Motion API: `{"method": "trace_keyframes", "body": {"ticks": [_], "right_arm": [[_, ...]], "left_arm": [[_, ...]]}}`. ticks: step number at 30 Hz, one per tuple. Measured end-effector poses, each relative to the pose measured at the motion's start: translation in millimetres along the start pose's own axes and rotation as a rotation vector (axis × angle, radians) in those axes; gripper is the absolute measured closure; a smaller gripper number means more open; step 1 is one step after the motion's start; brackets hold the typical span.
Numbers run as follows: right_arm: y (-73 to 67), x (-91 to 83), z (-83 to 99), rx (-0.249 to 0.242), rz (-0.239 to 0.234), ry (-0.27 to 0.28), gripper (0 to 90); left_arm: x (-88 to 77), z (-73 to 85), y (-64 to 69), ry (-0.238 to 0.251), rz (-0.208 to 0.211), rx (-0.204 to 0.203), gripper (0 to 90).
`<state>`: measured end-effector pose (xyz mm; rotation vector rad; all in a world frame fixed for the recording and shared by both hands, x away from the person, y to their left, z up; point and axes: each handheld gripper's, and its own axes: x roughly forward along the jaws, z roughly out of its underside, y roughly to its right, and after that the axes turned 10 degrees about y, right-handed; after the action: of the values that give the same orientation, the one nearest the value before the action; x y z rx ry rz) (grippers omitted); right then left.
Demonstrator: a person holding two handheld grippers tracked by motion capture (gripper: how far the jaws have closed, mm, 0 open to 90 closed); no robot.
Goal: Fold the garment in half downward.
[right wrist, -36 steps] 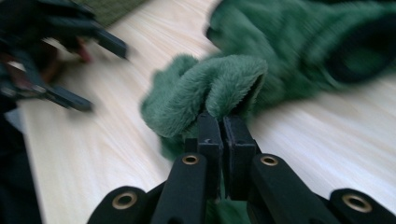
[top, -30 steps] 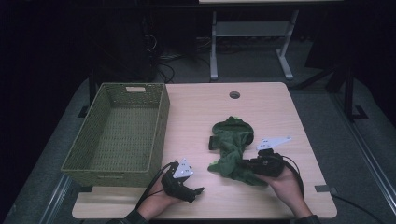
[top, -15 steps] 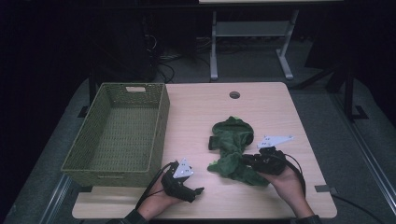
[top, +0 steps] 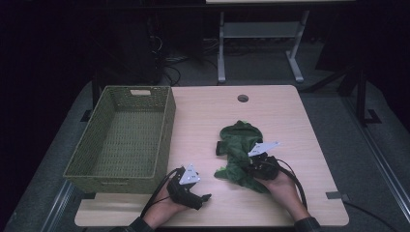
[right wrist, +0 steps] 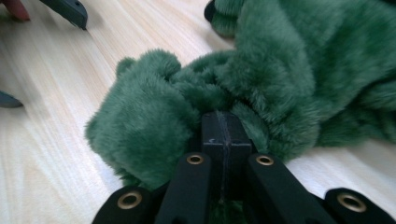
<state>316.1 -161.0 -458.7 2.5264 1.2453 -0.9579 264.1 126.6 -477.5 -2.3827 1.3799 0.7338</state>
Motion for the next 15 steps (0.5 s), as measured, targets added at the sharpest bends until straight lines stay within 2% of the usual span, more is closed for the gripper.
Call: {"method": "trace_keyframes", "body": {"ticks": [5,7,9,15], "right_arm": [[4.6,3.6,1.2,0.029,-0.026,0.002,89.5],[4.5,0.9,0.8,0.014,-0.023,0.011,86.9],[5.6,-6.1,-1.1,0.004,-0.023,0.042,84.8],[10.7,-34.9,-5.7,0.038,-0.017,0.129,81.9]], "left_arm": [[0.0,0.0,0.0,0.0,0.0,0.0,12.6],[0.0,0.0,0.0,0.001,0.0,-0.001,12.6],[0.0,0.0,0.0,0.0,0.0,0.0,12.6],[0.0,-0.1,-0.3,0.001,-0.001,0.003,12.6]]}}
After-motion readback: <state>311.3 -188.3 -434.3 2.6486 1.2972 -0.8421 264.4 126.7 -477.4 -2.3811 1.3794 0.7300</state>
